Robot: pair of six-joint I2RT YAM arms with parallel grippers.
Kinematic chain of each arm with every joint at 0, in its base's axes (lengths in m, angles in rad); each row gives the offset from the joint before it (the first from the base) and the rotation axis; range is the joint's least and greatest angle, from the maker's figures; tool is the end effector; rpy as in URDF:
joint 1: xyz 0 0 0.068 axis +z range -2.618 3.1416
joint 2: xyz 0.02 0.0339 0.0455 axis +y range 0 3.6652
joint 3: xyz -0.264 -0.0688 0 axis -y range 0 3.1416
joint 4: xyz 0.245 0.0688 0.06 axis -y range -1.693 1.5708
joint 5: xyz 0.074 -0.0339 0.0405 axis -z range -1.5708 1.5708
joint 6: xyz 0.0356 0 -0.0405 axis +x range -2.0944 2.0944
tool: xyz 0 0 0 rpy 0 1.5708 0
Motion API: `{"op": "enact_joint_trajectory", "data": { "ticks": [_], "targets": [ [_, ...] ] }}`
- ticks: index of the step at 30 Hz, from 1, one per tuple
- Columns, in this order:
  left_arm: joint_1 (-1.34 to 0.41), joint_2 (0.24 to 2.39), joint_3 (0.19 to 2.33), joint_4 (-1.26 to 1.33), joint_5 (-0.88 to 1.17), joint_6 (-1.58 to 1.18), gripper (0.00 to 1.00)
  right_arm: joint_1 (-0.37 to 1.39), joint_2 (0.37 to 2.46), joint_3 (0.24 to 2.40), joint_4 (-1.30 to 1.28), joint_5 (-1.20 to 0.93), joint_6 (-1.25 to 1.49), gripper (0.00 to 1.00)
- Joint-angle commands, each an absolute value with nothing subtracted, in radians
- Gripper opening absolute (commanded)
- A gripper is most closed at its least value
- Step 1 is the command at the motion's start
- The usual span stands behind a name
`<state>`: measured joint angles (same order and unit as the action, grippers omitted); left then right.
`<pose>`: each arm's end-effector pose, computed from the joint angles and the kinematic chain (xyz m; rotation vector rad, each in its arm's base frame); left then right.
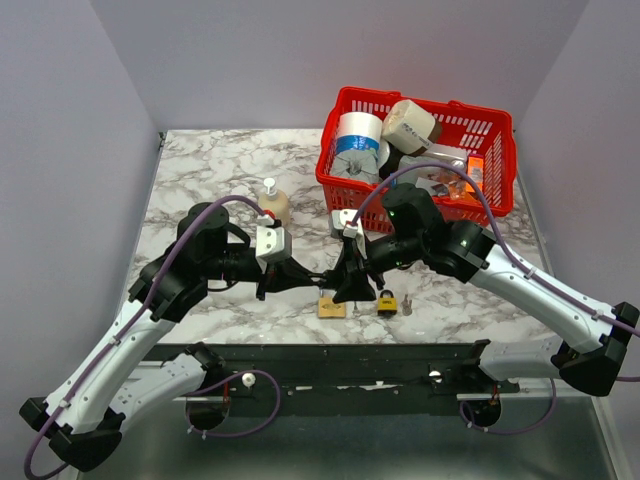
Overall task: Lock with the key
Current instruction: Lock the lock.
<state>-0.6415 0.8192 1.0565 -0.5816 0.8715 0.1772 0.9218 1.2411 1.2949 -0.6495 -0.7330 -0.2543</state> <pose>0.1079 -0.1146 0.3896 1.2932 1.4568 -1.1385 0.1376 0.2208 0.3800 -1.5779 1.5671 1.1688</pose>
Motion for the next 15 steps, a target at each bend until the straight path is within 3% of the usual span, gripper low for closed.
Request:
{"op": "enact_joint_trajectory", "data": {
  "ticks": [1,7,10,11,13,15],
  "targets": [
    [-0.626,0.802,1.111,-0.532,0.900,0.207,0.00,0.927,1.236,1.305,-0.692,-0.704,-0.241,0.59],
    [-0.624,0.801,1.109,-0.543,0.903,0.218,0.00,0.928,1.236,1.310,-0.683,-0.699,-0.235,0.47],
    [-0.624,0.810,1.106,-0.531,0.894,0.192,0.00,0.928,1.246,1.318,-0.663,-0.696,-0.226,0.31],
    [-0.623,0.811,1.104,-0.514,0.887,0.180,0.00,0.928,1.247,1.321,-0.660,-0.693,-0.221,0.17],
    [-0.621,0.813,1.098,-0.486,0.849,0.129,0.00,0.928,1.250,1.324,-0.643,-0.686,-0.213,0.01],
    [-0.615,0.819,1.095,-0.434,0.770,0.005,0.27,0.928,1.250,1.327,-0.623,-0.661,-0.180,0.01]
  ]
}}
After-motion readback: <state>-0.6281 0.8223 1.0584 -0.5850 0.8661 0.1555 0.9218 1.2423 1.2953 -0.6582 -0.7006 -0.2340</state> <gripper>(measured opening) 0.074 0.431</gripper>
